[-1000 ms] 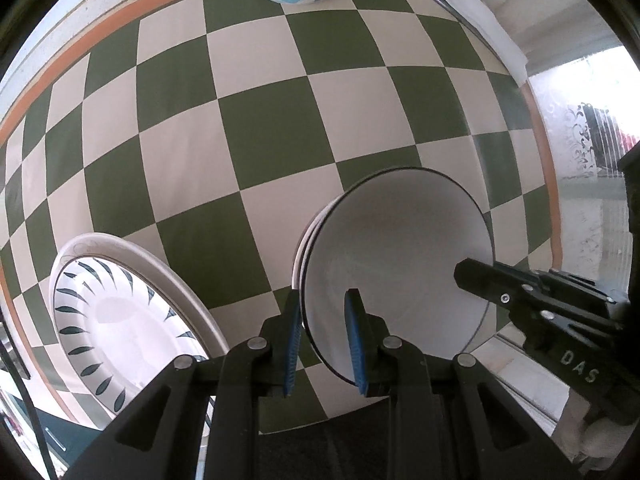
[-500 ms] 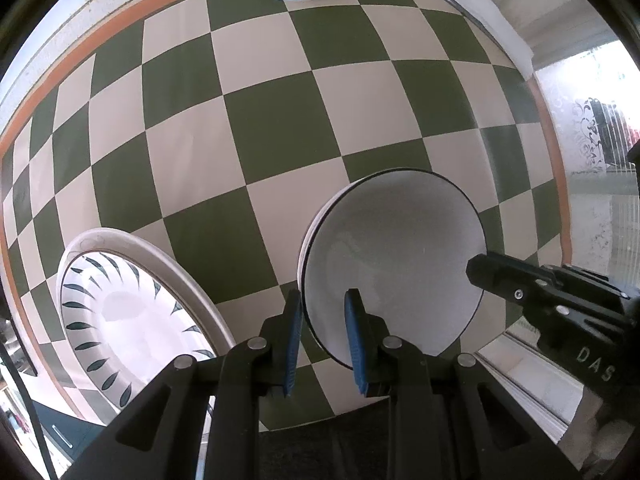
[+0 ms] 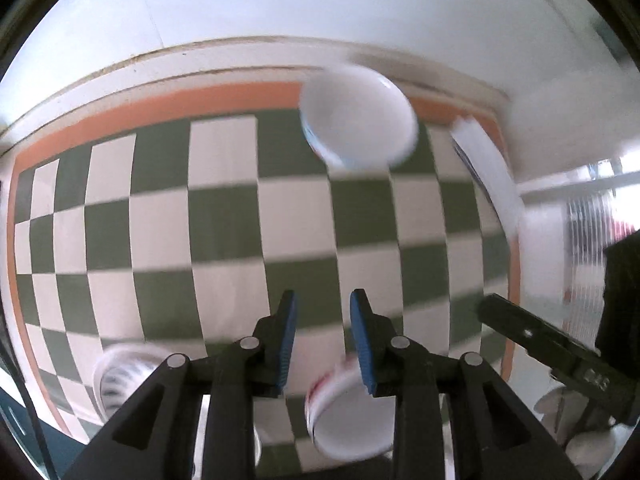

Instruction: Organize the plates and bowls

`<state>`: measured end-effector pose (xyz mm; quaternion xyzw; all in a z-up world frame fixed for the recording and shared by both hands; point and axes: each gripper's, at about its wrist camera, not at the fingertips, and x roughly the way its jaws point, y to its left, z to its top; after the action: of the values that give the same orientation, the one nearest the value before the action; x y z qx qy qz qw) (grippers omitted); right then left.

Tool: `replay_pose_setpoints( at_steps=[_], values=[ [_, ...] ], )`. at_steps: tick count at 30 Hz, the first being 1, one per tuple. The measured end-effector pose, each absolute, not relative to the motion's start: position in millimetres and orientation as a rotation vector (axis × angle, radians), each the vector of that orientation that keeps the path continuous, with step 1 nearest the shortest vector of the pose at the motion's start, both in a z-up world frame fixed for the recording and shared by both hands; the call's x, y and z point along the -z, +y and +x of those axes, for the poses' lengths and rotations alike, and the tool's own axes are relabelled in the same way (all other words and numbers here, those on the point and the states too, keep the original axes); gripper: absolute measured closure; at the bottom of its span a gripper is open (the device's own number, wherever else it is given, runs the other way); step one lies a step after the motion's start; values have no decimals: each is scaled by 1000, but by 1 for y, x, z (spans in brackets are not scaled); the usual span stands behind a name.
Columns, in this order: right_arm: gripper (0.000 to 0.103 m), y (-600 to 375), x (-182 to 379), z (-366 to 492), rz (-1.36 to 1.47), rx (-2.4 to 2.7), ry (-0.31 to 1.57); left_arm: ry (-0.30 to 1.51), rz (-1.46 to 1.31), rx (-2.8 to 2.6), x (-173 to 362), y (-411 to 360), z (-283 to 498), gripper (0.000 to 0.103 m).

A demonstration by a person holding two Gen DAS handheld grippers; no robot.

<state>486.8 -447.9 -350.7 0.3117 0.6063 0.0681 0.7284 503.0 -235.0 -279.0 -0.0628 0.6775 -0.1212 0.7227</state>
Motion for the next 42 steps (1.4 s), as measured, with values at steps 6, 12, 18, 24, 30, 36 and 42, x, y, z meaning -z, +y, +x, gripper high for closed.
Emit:
replay_pose_setpoints(
  at_steps=[6, 12, 18, 24, 30, 36, 42],
  values=[
    [45, -454, 365, 574, 654, -122, 1321, 1527, -250, 218, 310, -230, 579, 78],
    [50, -446, 396, 638, 583, -98, 1370, 1549, -247, 252, 340, -241, 624, 78],
    [88, -443, 424, 664, 566, -94, 1434, 1548, -187, 283, 358, -257, 636, 83],
    [91, -442, 424, 665, 545, -92, 1420, 1530, -147, 291, 356, -262, 634, 83],
    [91, -435, 418, 655, 516, -111, 1420, 1509, -132, 292, 348, -264, 620, 83],
    [91, -431, 398, 636, 514, -142, 1396, 1469, -136, 316, 322, -264, 596, 83],
    [91, -423, 363, 596, 501, -160, 1347, 1412, -107, 354, 286, -263, 556, 83]
  ],
)
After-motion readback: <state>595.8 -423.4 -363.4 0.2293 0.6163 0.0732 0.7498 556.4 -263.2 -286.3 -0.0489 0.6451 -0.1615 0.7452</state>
